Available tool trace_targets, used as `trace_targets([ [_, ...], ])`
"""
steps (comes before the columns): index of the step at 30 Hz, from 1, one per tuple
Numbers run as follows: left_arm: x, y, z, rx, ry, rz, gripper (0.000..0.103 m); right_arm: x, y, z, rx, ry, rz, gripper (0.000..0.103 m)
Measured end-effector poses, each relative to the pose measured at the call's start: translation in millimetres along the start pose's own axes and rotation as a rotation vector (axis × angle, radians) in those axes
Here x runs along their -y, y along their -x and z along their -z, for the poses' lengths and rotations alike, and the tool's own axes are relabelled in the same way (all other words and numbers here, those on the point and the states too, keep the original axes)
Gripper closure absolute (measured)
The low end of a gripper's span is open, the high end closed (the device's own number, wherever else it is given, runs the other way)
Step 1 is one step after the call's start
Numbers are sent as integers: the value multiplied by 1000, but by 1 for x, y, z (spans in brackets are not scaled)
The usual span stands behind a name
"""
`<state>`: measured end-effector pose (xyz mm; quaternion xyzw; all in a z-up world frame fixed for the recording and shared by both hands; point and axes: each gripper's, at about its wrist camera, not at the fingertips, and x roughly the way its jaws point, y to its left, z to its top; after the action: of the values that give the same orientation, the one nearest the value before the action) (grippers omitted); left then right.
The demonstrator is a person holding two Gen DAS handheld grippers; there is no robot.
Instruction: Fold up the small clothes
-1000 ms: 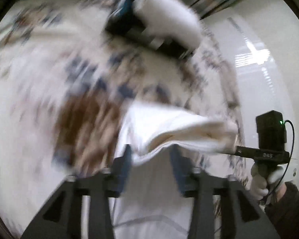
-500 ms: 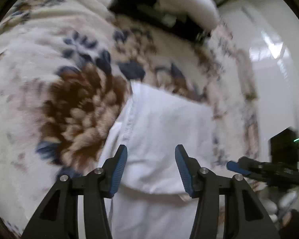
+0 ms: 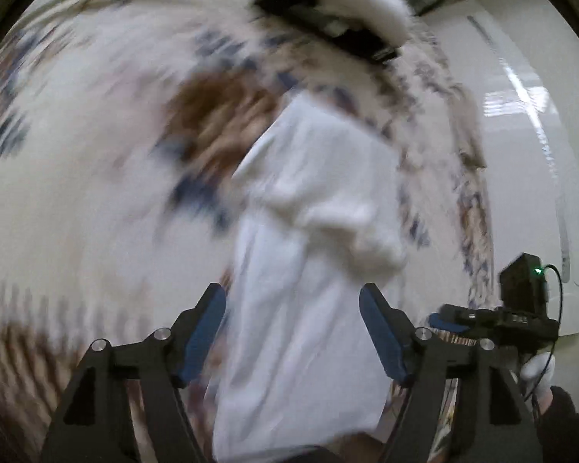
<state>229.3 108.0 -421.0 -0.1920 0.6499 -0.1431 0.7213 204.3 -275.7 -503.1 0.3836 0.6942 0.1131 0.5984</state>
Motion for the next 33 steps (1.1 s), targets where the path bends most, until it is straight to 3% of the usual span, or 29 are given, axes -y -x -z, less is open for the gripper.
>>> trace_targets([
  [5, -37, -15, 80, -102, 129, -42, 33, 42, 3, 68, -66, -48, 78, 50],
  [7, -47, -30, 106, -137, 164, -19, 33, 62, -5, 91, -100, -76, 74, 50],
  [13, -56, -73, 132, -192, 191, 23, 33, 83, -53, 120, -167, -70, 89, 50],
  [16, -52, -79, 137, -174, 193, 31, 35, 87, -78, 128, -195, -68, 96, 50],
  [17, -51, -77, 138, -156, 190, 28, 39, 86, -87, 130, -200, -75, 92, 50],
  [18, -48, -76, 139, -143, 185, 37, 64, 87, -92, 132, -204, -83, 83, 50],
  [19, -47, -74, 140, -140, 179, 29, 82, 83, -101, 131, -202, -95, 62, 50],
  [20, -46, -72, 142, -136, 174, 3, 92, 82, -103, 132, -197, -97, 53, 53],
  [21, -47, -67, 143, -123, 183, 21, 95, 80, -102, 135, -180, -99, 38, 59],
  [22, -46, -64, 144, -114, 193, 27, 95, 77, -104, 137, -174, -102, 22, 82],
  [23, -46, -59, 144, -105, 202, 32, 96, 78, -103, 140, -172, -106, 10, 94],
  [28, -34, -31, 143, -66, 229, 46, 97, 64, -85, 152, -120, -111, -29, 95],
  [33, -32, 2, 129, -46, 308, 81, 97, 46, -40, 154, -70, -89, -93, 95],
])
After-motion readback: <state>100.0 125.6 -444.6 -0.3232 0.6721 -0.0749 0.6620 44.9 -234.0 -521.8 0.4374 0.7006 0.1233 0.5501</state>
